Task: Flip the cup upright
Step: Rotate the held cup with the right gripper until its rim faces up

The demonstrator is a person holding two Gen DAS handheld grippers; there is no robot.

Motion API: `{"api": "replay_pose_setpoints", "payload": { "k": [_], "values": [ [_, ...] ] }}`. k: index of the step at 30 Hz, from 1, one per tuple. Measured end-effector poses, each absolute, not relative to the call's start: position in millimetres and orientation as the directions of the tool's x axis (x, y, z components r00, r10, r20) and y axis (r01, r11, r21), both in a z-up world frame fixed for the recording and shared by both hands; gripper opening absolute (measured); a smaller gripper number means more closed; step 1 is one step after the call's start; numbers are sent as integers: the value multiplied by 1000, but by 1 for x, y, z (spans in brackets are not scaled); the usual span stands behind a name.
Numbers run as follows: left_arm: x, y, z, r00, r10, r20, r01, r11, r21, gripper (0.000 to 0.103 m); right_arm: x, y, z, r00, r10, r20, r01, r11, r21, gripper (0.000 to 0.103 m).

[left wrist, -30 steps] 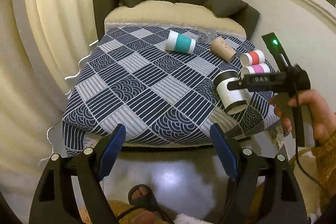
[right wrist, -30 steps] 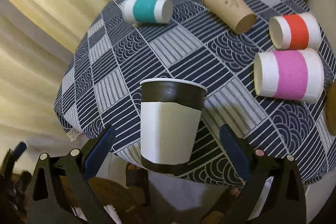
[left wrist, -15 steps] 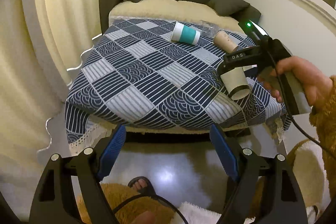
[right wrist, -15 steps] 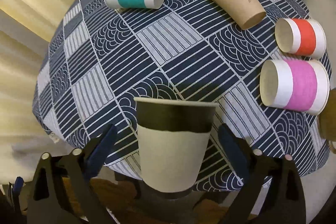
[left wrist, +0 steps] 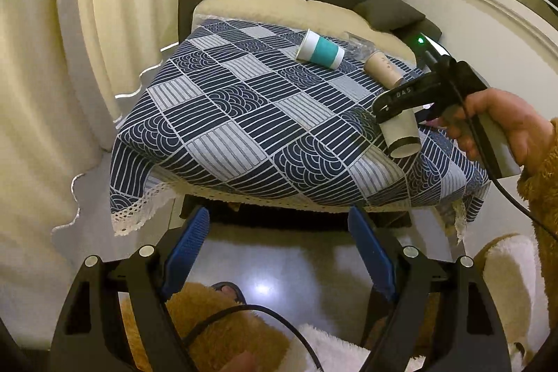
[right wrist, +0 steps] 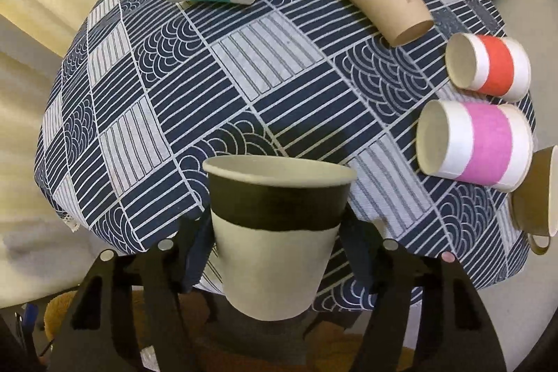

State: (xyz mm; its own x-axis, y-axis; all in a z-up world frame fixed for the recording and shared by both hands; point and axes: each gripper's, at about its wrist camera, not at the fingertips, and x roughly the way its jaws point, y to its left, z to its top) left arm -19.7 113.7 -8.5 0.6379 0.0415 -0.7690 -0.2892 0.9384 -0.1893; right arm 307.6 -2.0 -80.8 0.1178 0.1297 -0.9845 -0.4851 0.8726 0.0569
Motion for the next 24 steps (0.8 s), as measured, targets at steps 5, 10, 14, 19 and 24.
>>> {"api": "replay_pose_setpoints", "payload": {
  "k": [5, 10, 14, 19, 24],
  "values": [
    [-18, 106, -13, 679, 32, -734, -264, 943, -203, 80, 305, -13, -73, 126, 162, -979, -476, 876, 84, 66],
    [-14, 100, -14, 698, 29, -715, -243, 950, -198, 80, 298, -28, -62, 136, 206, -969, -475, 872, 119, 65],
    [-10, 101, -16, 725, 10, -689, -225, 949, -223, 80, 288, -36, -55, 140, 232, -963, -486, 863, 137, 65],
    [-5, 100, -14, 748, -36, -663, -183, 949, -258, 80, 270, -50, -37, 173, 310, -935, -500, 845, 188, 65],
    [3, 87, -11, 779, -89, -621, -101, 959, -264, 80, 250, -54, -16, 248, 412, -877, -552, 804, 221, 66]
  ]
}}
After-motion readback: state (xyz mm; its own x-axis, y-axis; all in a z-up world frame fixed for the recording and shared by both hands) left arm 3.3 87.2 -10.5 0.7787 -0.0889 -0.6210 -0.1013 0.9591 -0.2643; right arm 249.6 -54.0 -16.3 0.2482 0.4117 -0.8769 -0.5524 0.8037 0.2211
